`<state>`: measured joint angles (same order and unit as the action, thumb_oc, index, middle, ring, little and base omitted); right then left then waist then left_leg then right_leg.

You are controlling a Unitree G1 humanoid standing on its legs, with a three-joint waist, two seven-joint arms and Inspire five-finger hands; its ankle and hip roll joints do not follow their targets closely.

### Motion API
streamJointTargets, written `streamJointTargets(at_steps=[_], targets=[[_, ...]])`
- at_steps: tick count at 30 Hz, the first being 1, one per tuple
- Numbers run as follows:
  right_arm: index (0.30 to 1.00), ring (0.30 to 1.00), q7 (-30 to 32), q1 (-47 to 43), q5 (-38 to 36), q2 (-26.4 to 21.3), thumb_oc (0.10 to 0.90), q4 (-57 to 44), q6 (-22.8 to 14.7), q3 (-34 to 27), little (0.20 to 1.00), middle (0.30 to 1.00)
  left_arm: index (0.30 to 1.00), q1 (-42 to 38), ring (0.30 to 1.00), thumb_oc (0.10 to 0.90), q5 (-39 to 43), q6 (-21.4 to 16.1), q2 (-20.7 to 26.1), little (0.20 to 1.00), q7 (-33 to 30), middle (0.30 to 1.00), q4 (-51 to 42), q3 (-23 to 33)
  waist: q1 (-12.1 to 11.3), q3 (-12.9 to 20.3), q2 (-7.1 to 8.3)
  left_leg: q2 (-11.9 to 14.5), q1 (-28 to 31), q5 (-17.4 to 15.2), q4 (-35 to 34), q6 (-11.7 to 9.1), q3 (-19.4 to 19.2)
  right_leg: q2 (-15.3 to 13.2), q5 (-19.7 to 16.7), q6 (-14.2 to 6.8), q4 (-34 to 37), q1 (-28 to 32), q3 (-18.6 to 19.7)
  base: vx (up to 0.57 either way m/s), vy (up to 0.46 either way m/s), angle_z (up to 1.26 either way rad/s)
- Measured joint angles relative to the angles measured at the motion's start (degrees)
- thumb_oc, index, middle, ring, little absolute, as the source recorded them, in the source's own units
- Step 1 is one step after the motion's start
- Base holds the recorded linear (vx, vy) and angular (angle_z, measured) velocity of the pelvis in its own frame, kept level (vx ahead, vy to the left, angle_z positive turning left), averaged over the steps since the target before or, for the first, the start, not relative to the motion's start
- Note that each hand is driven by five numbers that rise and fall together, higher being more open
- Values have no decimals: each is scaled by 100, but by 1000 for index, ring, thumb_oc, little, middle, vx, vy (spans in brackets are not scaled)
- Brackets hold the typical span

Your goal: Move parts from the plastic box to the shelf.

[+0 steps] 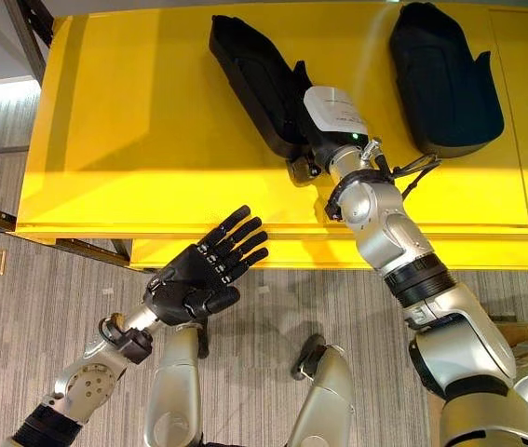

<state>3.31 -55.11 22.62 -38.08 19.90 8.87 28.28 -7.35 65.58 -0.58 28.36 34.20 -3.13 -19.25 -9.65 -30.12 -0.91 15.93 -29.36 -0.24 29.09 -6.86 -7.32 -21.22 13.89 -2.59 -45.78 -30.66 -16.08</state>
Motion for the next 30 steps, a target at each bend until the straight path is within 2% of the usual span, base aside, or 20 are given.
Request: streamJointTargets(at_steps=[4, 9, 12, 21, 30], targets=[[300, 300, 170, -34, -218, 136, 400, 10, 172, -96, 300, 300, 1000, -106, 1000, 900, 0, 1, -8, 1000, -87, 1000, -57, -5, 3, 0, 0, 12, -111, -23, 74, -31, 23, 18, 1, -9, -7, -84, 16, -9, 0, 0], [300, 300, 523, -148, -564, 538, 400, 213, 520, -280, 300, 300, 1000, -111, 1000, 900, -4, 11, -20, 1000, -269, 1000, -147, -26, -29, 0, 0, 4, -163, -33, 152, -17, 33, 10, -10, -21, -3, -103, 28, -4, 17, 0], [300, 300, 679, -172, -838, 730, 400, 285, 558, -430, 300, 300, 1000, -121, 1000, 900, -7, 15, -30, 1000, -357, 1000, -159, -26, -30, 0, 0, -9, -164, -53, 169, -10, 10, 0, -42, -13, 17, -102, 54, 6, 47, -2], [300, 300, 749, -180, -825, 958, 400, 276, 565, -451, 300, 300, 1000, -277, 1000, 900, -66, 16, -139, 1000, -519, 1000, -159, -25, -38, 1, 0, -17, -154, -121, 207, 25, -59, 1, -92, -32, 86, -90, 101, 10, 47, -3], [300, 300, 627, -114, -232, 986, 400, -25, 789, -241, 300, 300, 1000, -288, 1000, 900, -67, -1, -246, 1000, -636, 1000, -159, -24, -40, 2, -2, -19, -143, -129, 185, 34, -92, 28, -128, -44, 151, -77, 100, 1, 12, 0]])
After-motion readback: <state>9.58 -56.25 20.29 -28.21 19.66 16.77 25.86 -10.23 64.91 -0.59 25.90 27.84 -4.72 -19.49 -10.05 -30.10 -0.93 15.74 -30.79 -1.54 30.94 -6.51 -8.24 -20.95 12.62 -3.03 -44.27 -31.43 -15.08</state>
